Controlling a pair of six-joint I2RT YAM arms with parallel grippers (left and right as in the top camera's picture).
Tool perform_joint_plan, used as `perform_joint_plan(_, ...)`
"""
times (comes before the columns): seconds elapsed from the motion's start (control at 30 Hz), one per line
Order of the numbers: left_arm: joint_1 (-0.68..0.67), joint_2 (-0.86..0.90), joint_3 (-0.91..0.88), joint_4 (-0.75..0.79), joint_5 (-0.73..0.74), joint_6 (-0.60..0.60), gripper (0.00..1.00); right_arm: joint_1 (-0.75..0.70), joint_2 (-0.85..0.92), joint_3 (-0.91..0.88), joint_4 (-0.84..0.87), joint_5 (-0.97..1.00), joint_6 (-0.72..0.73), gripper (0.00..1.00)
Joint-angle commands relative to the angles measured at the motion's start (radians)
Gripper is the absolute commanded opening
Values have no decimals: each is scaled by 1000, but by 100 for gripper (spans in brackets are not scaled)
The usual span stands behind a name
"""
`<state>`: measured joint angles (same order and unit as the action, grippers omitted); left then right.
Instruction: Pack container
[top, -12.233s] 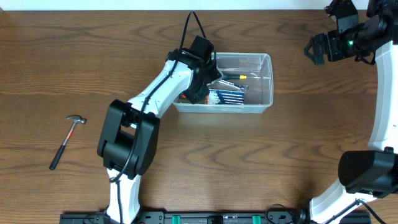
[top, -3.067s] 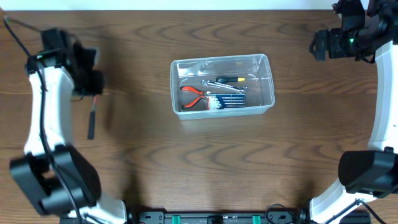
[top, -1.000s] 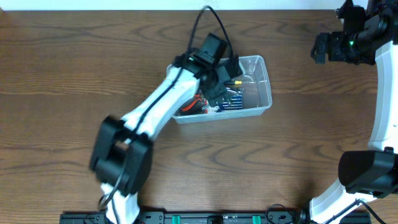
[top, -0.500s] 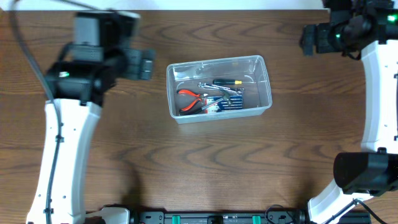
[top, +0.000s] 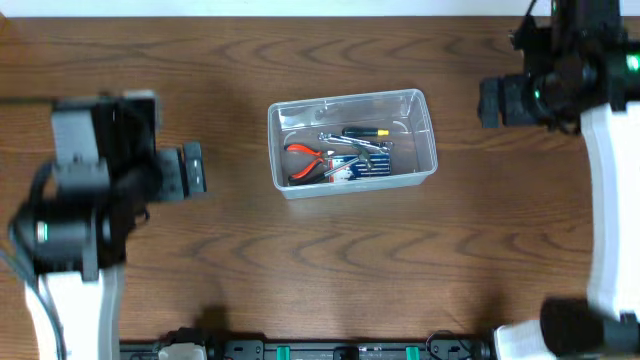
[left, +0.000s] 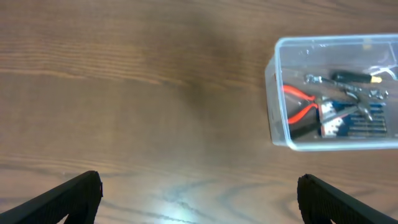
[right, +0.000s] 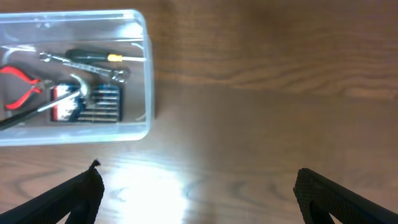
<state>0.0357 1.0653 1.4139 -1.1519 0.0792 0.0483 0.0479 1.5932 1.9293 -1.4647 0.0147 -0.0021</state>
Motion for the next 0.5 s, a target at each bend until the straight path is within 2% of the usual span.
perform_joint_plan(0.0,2,-176,-133,40,9,-18,98,51,-208,-189,71,85,105,99)
perform_joint_plan(0.17,2,-439,-373,151,44,-20,99,122,-575,-667,354,105,144,99)
perform_joint_plan(0.27,2,-536,-505,220,43,-20,98,129,-732,-904,497,108,144,99)
perform_joint_plan(0.37,2,-574,-592,243,43,-20,98,129,-843,-1068,574,108,144,99)
perform_joint_plan(0.47,2,-567,-626,232,43,-20,98,129,-896,-1149,563,109,143,99)
